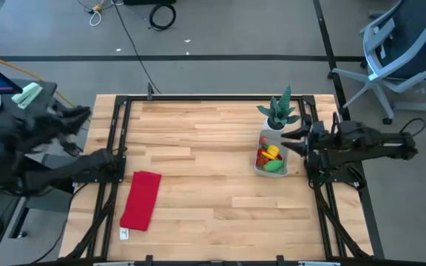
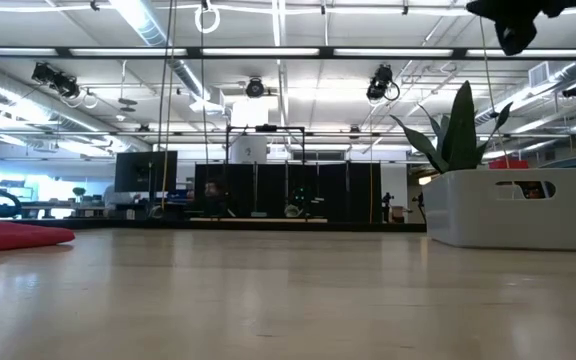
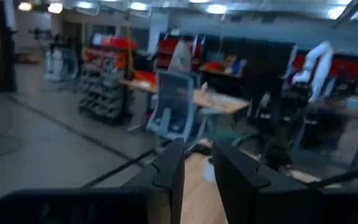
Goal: Pick and placing Produce into tupperware
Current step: Return to Home Position
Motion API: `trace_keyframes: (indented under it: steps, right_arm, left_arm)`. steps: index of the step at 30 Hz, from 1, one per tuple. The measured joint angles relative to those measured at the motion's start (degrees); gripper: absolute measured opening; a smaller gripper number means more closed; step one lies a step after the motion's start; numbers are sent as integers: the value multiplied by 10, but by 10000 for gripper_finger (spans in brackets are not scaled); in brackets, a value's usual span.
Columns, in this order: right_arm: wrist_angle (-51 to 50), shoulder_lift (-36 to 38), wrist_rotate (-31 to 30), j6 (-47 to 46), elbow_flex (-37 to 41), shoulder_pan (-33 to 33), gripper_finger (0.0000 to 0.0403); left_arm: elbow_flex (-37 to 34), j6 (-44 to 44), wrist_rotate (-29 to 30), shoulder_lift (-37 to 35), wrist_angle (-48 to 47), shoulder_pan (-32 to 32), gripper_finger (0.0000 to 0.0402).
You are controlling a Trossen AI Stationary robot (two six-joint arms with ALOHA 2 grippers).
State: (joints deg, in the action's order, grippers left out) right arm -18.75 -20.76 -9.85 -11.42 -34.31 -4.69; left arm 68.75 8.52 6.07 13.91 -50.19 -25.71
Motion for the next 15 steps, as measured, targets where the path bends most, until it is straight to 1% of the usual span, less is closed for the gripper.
trace_keyframes:
  steps: [2, 5, 6, 8, 9, 10, 11, 13, 15]
  right_arm:
    - [52, 7, 3, -3, 22, 1, 149]
    - [63, 8, 21, -24, 29, 0, 150]
    - [71, 4, 32, -31, 35, -2, 150]
    - [98, -4, 40, -26, 58, -4, 150]
    - [131, -7, 37, -19, 77, -3, 150]
    - [177, -9, 37, -13, 98, -3, 149]
    - [225, -12, 37, -5, 123, -1, 149]
    - [319, -21, 38, 2, 168, 6, 149]
    - [361, -21, 44, -14, 192, 15, 149]
  left_arm:
    - [-115, 9, -21, -63, 76, 0, 91]
    - [-274, 20, -45, -137, 189, 0, 90]
    - [-315, 28, -45, -137, 229, 0, 89]
    - [-377, 43, -46, -127, 256, 2, 86]
    - [-403, 44, -43, -111, 297, 2, 84]
    - [-428, 49, -44, -96, 365, 2, 83]
    - [-452, 57, -46, -81, 411, 2, 83]
    - [-493, 54, -45, -64, 480, 2, 84]
    - [-525, 47, -45, -51, 551, 1, 87]
